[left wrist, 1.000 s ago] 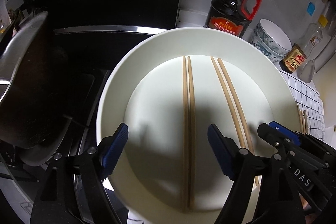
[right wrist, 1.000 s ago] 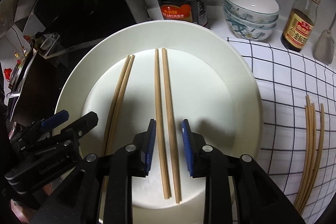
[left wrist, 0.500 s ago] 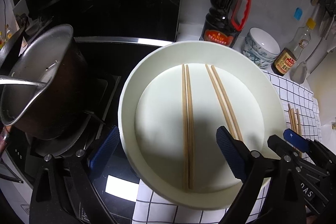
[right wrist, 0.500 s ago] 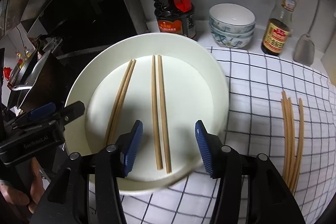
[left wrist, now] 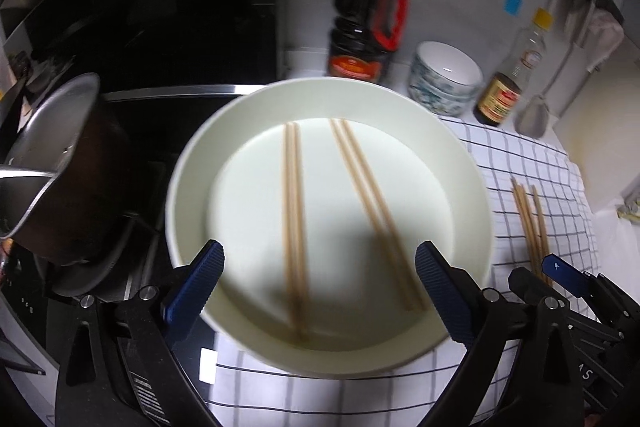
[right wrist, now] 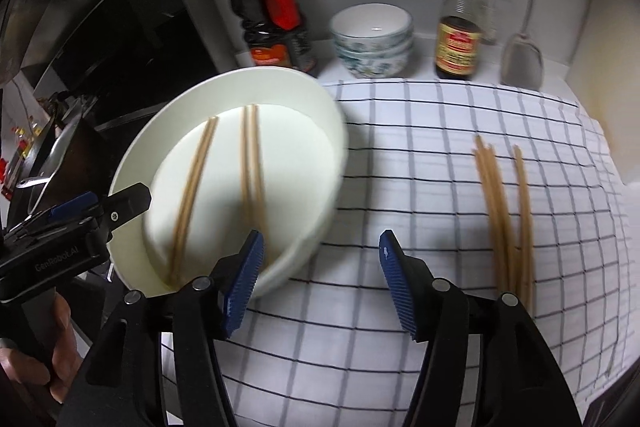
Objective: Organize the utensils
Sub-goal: 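Raise both open tools and move them back over the chopstick pile, then close the left tool on one chopstick while the right tool grasps another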
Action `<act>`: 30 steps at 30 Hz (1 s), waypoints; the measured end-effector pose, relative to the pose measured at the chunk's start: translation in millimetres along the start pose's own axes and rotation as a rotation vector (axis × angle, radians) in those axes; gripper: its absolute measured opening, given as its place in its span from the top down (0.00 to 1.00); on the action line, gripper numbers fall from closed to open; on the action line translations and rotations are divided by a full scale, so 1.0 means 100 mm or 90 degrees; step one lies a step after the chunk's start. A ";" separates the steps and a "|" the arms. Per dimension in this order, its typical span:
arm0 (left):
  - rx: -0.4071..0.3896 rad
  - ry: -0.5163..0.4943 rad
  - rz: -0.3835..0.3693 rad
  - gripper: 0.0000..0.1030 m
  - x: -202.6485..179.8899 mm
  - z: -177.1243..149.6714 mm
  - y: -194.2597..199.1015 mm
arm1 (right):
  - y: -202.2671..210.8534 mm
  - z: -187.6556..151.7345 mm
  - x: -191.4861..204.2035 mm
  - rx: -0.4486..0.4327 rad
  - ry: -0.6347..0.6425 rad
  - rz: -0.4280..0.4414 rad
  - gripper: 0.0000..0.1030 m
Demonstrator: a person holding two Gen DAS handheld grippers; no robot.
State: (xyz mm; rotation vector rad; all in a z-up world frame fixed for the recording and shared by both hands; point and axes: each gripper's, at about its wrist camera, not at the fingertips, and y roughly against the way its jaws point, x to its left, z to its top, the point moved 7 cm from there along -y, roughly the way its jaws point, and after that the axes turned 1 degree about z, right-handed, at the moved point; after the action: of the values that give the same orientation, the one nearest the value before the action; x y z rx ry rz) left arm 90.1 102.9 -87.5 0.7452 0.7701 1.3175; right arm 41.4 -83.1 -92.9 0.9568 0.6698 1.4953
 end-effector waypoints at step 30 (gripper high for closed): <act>0.018 -0.062 -0.029 0.08 -2.16 -0.57 -0.36 | 0.09 -0.54 -2.27 -0.005 -0.044 -0.055 0.43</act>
State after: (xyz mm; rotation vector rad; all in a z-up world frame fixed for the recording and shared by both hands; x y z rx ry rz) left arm 42.9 -113.8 -134.9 0.8048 0.7253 1.2232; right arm -12.9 -301.6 -155.9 0.9575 0.6477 1.3820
